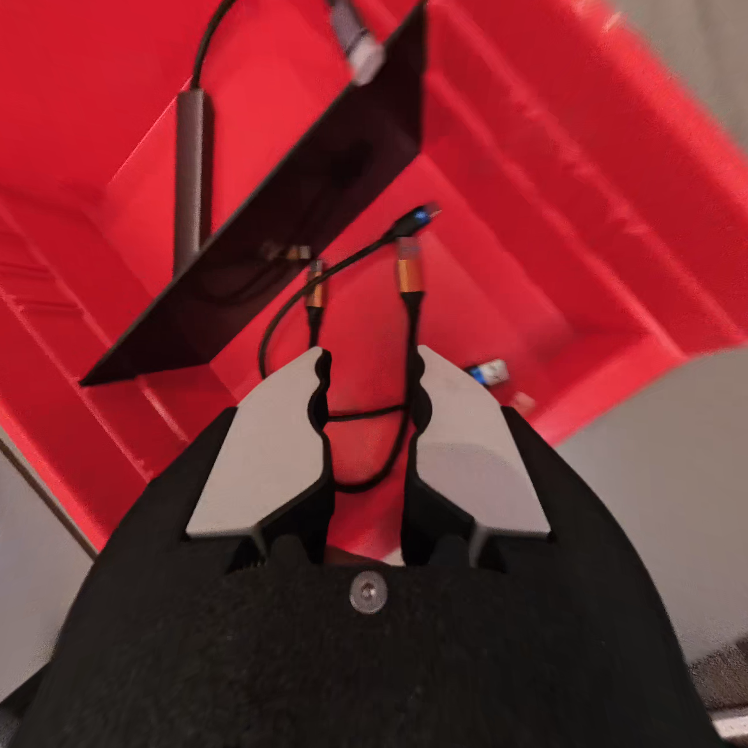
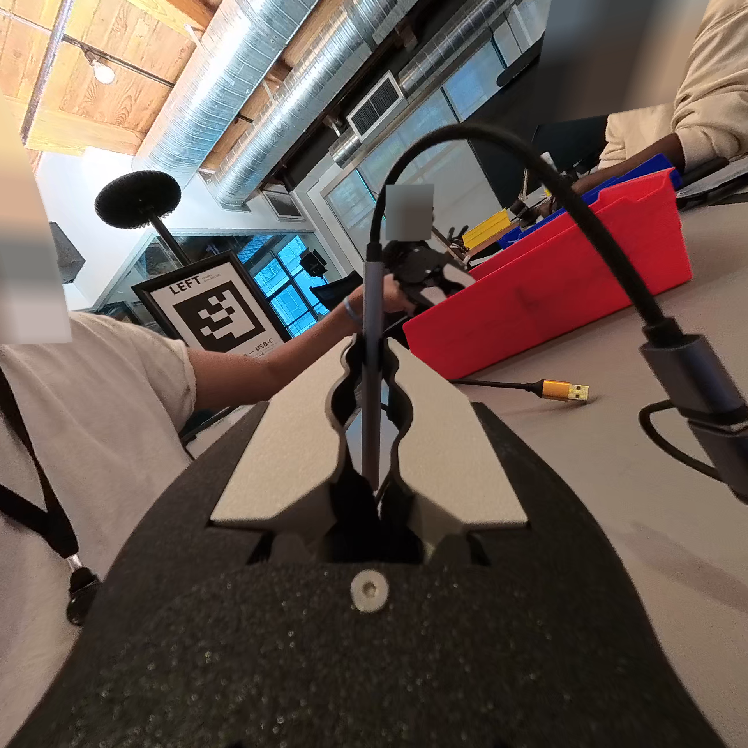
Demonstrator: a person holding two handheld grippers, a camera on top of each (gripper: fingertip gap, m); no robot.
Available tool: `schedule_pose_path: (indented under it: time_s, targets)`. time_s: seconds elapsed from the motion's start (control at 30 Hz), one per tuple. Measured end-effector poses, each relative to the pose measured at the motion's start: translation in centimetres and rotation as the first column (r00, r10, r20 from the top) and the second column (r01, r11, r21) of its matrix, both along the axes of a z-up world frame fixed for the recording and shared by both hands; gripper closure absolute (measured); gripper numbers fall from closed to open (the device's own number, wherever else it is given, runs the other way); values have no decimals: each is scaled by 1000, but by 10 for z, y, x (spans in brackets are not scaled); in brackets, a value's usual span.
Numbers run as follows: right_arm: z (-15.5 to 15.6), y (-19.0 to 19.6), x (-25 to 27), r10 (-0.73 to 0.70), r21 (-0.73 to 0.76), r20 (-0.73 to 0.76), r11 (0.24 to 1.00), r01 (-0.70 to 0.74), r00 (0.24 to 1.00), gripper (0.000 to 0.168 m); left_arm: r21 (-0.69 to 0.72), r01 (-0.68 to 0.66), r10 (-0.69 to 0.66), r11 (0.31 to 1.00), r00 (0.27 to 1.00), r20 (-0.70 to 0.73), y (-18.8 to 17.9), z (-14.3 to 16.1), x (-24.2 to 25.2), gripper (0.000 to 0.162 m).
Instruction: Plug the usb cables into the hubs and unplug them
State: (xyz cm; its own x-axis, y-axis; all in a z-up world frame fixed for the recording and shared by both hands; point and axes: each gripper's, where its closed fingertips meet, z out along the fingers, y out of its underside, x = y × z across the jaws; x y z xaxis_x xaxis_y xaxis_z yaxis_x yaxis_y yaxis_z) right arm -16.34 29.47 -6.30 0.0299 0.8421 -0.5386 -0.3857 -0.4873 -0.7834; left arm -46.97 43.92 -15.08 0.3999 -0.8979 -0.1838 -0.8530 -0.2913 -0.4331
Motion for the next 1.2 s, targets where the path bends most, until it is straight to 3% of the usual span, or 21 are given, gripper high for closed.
schedule_pose_path:
  time_s: [0.2, 0.33, 0.47, 0.6, 0.83, 0.9, 1.0, 1.07, 1.2]
  targets:
    - [-1, -1, -2, 15, -1, 5, 1000, -15, 1000, 162, -34, -41, 35, 999, 986, -163, 33, -31, -13, 127]
    - [-1, -3, -4, 32, -2, 8, 999, -32, 999, 162, -63, -79, 71, 995, 989, -127, 33, -39, -7, 139]
    - [-2, -4, -5, 43, -5, 11, 999, -43, 999, 162, 48, -112, 117, 993, 984, -133, 44, -40, -13, 159]
    - [-2, -4, -4, 38, -7, 9, 999, -38, 999, 162, 39, -87, 92, 995, 980, -178, 35, -37, -13, 162]
    - [-3, -5, -5, 45, -9, 18, 999, -45, 999, 162, -3, -56, 55, 998, 988, -143, 37, -11, -11, 162]
    - [-3, -5, -5, 46, -10, 16, 999, -46, 999, 162, -67, -59, 47, 996, 986, -159, 40, -17, -11, 162]
    - [-3, -6, -4, 49, -12, 12, 999, -49, 999, 162, -119, -71, 41, 990, 971, -236, 46, -34, -17, 151]
    - [-3, -7, -5, 53, -12, 13, 999, -53, 999, 162, -183, -60, 21, 981, 978, -209, 40, -40, -12, 143]
    - [-3, -8, -7, 68, -10, 19, 998, -68, 998, 162, -228, -40, 0, 973, 985, -174, 33, -42, -7, 151]
